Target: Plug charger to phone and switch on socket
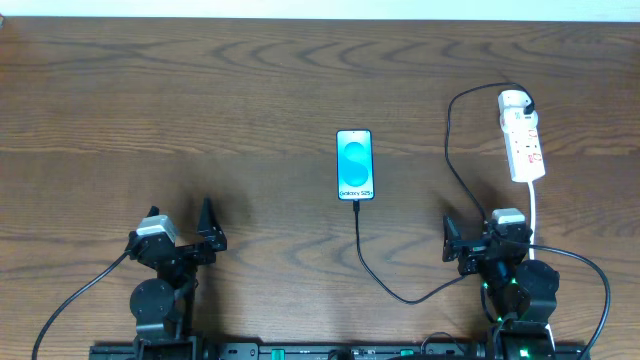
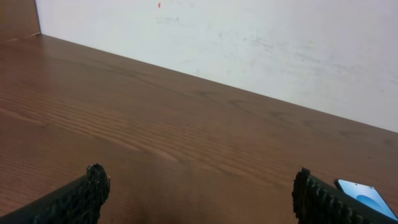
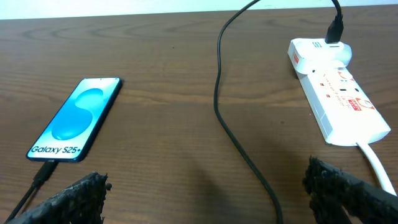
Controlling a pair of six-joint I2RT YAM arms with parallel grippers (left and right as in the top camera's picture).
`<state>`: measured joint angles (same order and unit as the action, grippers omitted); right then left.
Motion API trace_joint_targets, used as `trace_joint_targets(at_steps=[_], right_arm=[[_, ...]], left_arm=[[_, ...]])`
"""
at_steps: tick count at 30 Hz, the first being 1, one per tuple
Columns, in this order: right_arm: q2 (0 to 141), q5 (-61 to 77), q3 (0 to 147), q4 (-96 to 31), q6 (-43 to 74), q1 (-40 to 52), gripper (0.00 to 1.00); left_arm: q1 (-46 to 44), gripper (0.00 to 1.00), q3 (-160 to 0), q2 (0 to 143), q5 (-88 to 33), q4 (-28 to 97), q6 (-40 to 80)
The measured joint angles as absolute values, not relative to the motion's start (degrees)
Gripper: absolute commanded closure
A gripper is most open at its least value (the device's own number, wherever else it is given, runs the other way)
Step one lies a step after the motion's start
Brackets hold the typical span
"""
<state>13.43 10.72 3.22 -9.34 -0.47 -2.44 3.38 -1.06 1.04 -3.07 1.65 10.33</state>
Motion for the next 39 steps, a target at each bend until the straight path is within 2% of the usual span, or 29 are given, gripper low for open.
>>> trace_joint_targets(at_steps=[34, 39], right_arm=[[13.43, 10.74, 3.22, -9.17, -0.47, -2.44, 0.01], [11.73, 10.74, 1.32, -3.73, -0.45, -2.44, 0.01]], left_arm=[[3.38, 0.04, -1.06, 1.04, -3.07, 1.65, 10.33], [3.38, 0.04, -1.06, 1.04, -3.07, 1.67, 10.33]])
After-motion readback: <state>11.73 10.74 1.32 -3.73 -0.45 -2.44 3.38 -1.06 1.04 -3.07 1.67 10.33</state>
